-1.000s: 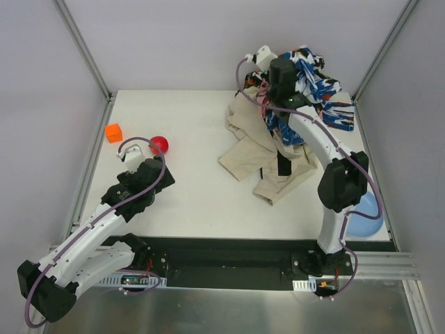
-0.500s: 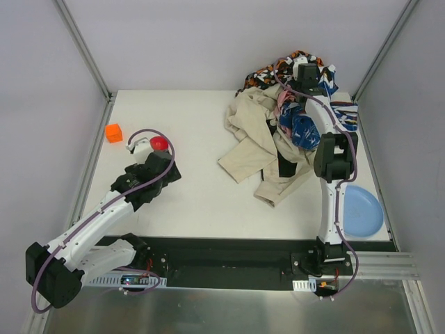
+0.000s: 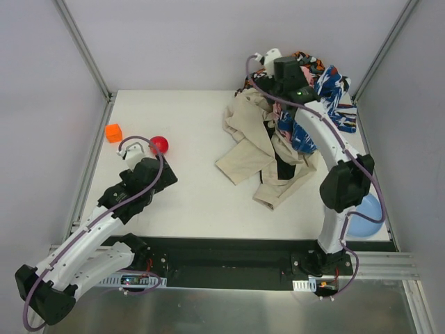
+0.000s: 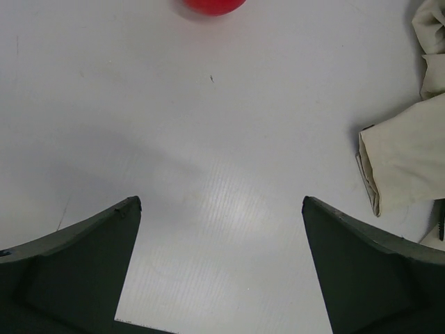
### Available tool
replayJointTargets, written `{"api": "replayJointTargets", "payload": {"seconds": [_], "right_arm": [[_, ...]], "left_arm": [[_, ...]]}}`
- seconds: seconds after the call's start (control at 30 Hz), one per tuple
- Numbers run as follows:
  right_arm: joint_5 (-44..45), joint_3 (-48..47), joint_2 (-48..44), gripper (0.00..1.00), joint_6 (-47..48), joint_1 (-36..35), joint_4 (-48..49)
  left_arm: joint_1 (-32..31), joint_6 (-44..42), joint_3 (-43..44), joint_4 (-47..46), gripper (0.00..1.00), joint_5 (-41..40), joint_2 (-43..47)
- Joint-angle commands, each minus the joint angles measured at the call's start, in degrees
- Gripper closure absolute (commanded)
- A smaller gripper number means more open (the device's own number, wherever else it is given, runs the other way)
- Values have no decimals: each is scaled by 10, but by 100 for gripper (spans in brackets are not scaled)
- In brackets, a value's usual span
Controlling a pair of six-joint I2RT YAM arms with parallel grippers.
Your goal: Pick out a specific cloth from the pile
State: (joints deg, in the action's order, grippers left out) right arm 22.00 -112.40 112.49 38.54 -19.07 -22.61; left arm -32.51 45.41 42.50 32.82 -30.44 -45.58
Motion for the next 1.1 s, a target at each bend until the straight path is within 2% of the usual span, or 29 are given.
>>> {"api": "replayJointTargets", "payload": {"seconds": [0.0, 0.2, 0.27, 0.43, 0.5, 0.53, 0.67, 0.83, 0.93, 1.03, 1.07], "right_arm": [[27, 50, -59, 4, 36, -97, -31], [-125, 47, 14, 4, 130, -174, -186], [-138, 56, 32, 4, 165, -188, -211], [-250, 103, 55, 4, 259, -191, -254], [-224, 127, 65, 4, 270, -191, -218], [-160, 135, 74, 4, 260, -190, -186], [5, 143, 127, 5, 265, -178, -58], [224, 153, 212, 4, 361, -142, 199], [277, 94, 264, 4, 341, -109, 218], [259, 44, 282, 1, 285, -78, 174], [254, 31, 289, 6, 279, -73, 165]], "left_arm": [[6, -12, -19, -6, 1, 5, 29], [6, -24, -35, -6, 1, -1, 61], [6, -24, -39, -6, 1, -3, 71], [6, -25, -42, -6, 1, -10, 73], [6, -25, -43, -6, 1, -11, 71], [7, -24, -43, -5, 1, -11, 69], [7, -24, -40, -6, 1, -12, 63], [7, -18, -41, -5, 1, -23, 64], [7, -20, -37, -5, 1, -23, 57], [7, -16, -38, -5, 1, -27, 46], [7, -14, -36, -5, 1, -27, 40]]}}
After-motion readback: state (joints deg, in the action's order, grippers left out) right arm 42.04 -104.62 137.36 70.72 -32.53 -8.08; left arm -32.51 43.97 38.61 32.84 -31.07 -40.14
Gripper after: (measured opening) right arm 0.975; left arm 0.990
